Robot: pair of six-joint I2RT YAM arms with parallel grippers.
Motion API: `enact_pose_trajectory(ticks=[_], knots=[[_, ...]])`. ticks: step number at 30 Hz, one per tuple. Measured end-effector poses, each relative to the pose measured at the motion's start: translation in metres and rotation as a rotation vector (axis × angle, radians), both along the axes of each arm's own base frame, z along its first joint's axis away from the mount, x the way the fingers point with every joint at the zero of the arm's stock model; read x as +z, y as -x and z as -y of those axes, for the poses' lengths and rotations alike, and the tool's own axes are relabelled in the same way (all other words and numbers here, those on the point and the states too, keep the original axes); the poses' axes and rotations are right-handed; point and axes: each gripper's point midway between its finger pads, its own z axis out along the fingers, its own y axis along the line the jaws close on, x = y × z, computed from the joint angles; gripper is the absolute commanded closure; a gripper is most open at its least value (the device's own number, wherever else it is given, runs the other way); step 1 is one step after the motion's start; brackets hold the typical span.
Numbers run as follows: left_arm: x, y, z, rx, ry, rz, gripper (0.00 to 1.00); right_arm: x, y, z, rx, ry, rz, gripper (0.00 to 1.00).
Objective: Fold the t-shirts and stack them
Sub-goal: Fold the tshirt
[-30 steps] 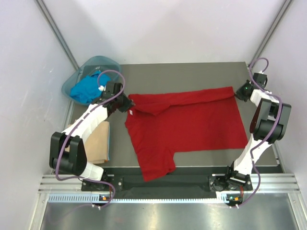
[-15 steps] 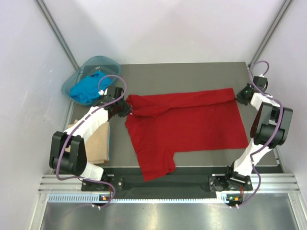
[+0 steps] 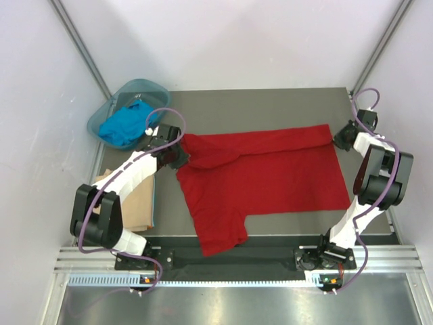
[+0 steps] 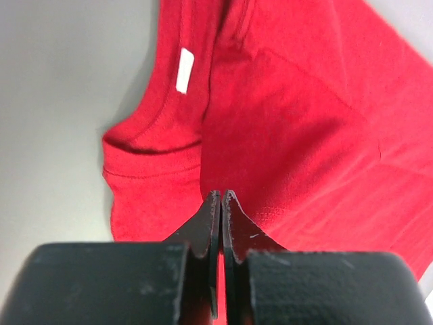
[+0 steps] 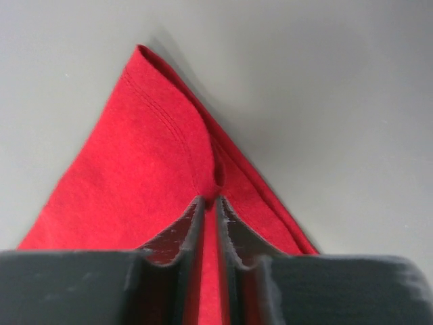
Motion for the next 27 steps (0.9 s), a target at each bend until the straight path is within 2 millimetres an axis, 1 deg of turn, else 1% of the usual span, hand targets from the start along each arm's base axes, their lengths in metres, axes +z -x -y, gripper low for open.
enact_pose_trajectory(ticks=[1, 2, 3, 4, 5, 6, 8, 10, 13, 14, 16, 17, 18, 20, 21, 22, 23, 25, 27], knots=[[-0.001, 0.002, 0.002, -0.008, 0.000, -0.006, 0.91, -0.001, 0.001, 0.000, -0.001, -0.001, -0.004, 0.81], [-0.002, 0.004, 0.003, -0.014, -0.003, -0.012, 0.87, -0.001, 0.002, 0.000, -0.004, -0.002, -0.010, 0.75], [-0.004, 0.006, 0.004, -0.020, -0.008, -0.020, 0.81, -0.002, 0.004, 0.001, -0.006, -0.001, -0.017, 0.65], [-0.005, 0.009, 0.005, -0.026, -0.013, -0.028, 0.77, -0.003, 0.006, 0.001, -0.011, -0.002, -0.030, 0.61], [-0.006, 0.011, 0.004, -0.028, -0.018, -0.035, 0.69, -0.004, 0.009, 0.002, -0.017, -0.001, -0.048, 0.59], [-0.008, 0.012, 0.002, -0.031, -0.034, -0.041, 0.67, -0.004, 0.012, 0.002, -0.020, 0.000, -0.063, 0.57], [-0.008, 0.015, -0.004, -0.030, -0.068, -0.055, 0.62, 0.001, 0.019, 0.002, -0.027, 0.000, -0.085, 0.55], [-0.003, 0.013, -0.009, -0.032, -0.101, -0.048, 0.60, 0.012, 0.026, -0.001, -0.029, 0.001, -0.090, 0.55], [0.020, -0.003, -0.008, -0.050, -0.123, 0.022, 0.57, 0.043, 0.032, -0.012, -0.006, 0.011, -0.048, 0.54], [0.029, -0.010, -0.007, -0.056, -0.122, 0.053, 0.57, 0.054, 0.032, -0.019, 0.010, 0.017, -0.024, 0.54], [0.041, -0.022, -0.003, -0.072, -0.109, 0.106, 0.57, 0.072, 0.033, -0.046, 0.070, 0.029, 0.029, 0.54], [0.046, -0.027, 0.000, -0.085, -0.097, 0.129, 0.57, 0.076, 0.036, -0.062, 0.108, 0.027, 0.043, 0.54], [0.049, -0.031, 0.004, -0.098, -0.083, 0.143, 0.57, 0.079, 0.038, -0.082, 0.155, 0.028, 0.064, 0.55], [0.047, -0.039, 0.014, -0.135, -0.047, 0.150, 0.57, 0.076, 0.053, -0.135, 0.284, 0.012, 0.079, 0.55], [0.043, -0.043, 0.019, -0.154, -0.030, 0.143, 0.57, 0.072, 0.063, -0.164, 0.359, 0.001, 0.081, 0.54], [0.037, -0.047, 0.022, -0.169, -0.017, 0.133, 0.57, 0.068, 0.069, -0.186, 0.420, -0.012, 0.090, 0.54], [0.027, -0.049, 0.026, -0.186, 0.002, 0.107, 0.57, 0.064, 0.078, -0.212, 0.492, -0.030, 0.095, 0.53], [0.007, -0.051, 0.031, -0.211, 0.034, 0.053, 0.57, 0.056, 0.090, -0.248, 0.597, -0.055, 0.111, 0.53], [-0.016, -0.052, 0.032, -0.223, 0.063, -0.016, 0.57, 0.052, 0.100, -0.277, 0.677, -0.078, 0.124, 0.53]])
